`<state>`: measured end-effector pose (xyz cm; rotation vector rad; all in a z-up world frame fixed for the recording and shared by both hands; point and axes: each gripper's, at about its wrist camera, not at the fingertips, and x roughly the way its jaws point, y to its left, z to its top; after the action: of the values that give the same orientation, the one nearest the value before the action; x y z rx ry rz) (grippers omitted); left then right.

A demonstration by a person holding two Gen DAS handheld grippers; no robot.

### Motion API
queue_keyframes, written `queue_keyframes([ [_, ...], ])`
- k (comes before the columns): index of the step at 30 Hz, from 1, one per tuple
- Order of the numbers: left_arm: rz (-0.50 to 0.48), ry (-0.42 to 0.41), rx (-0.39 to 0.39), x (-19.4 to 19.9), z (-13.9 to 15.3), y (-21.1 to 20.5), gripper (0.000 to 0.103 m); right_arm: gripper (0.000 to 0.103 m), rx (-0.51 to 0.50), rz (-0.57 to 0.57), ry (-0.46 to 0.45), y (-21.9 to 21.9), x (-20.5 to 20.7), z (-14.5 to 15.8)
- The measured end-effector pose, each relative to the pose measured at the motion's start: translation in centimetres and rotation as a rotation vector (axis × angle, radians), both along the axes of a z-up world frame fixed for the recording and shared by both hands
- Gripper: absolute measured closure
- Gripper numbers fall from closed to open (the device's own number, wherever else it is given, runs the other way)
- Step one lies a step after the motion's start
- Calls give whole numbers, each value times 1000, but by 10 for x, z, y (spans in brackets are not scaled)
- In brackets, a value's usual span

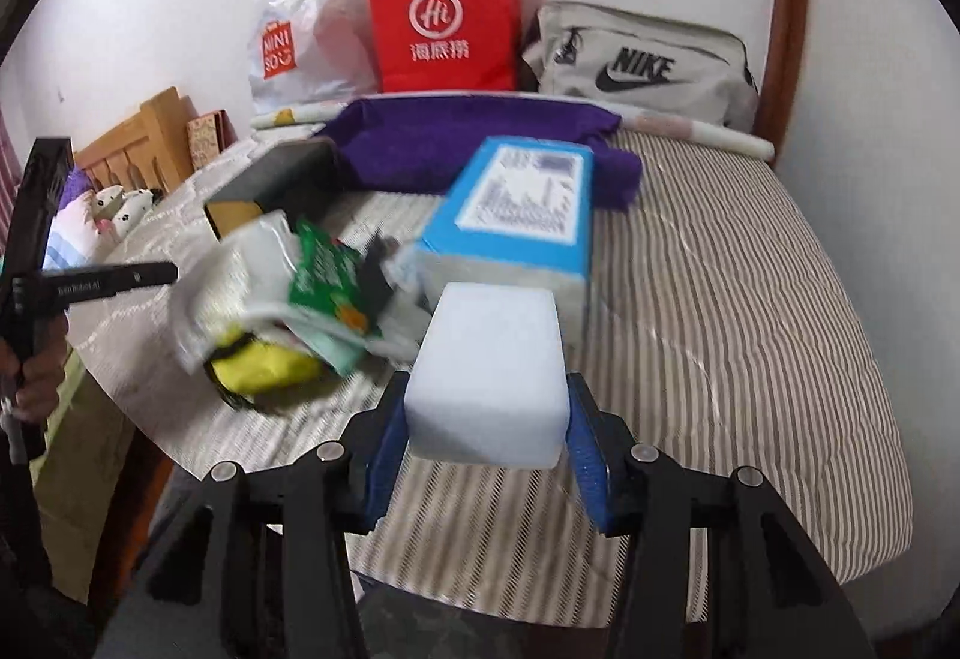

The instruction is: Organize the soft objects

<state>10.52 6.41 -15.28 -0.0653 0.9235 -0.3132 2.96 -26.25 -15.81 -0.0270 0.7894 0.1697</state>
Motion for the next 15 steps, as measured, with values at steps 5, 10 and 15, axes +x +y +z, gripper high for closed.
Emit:
queue_keyframes([
  [5,-80,-61,41,-6,2,-9,52,54,12,-20,34,-7,7,-17],
  [10,-131,-48,77,-3,-13,-9,51,53,17,-14,22,-7,11,-21],
  [15,-164,-54,169,3,-25,-26,64,53,11,-7,-5,-6,14,-21],
])
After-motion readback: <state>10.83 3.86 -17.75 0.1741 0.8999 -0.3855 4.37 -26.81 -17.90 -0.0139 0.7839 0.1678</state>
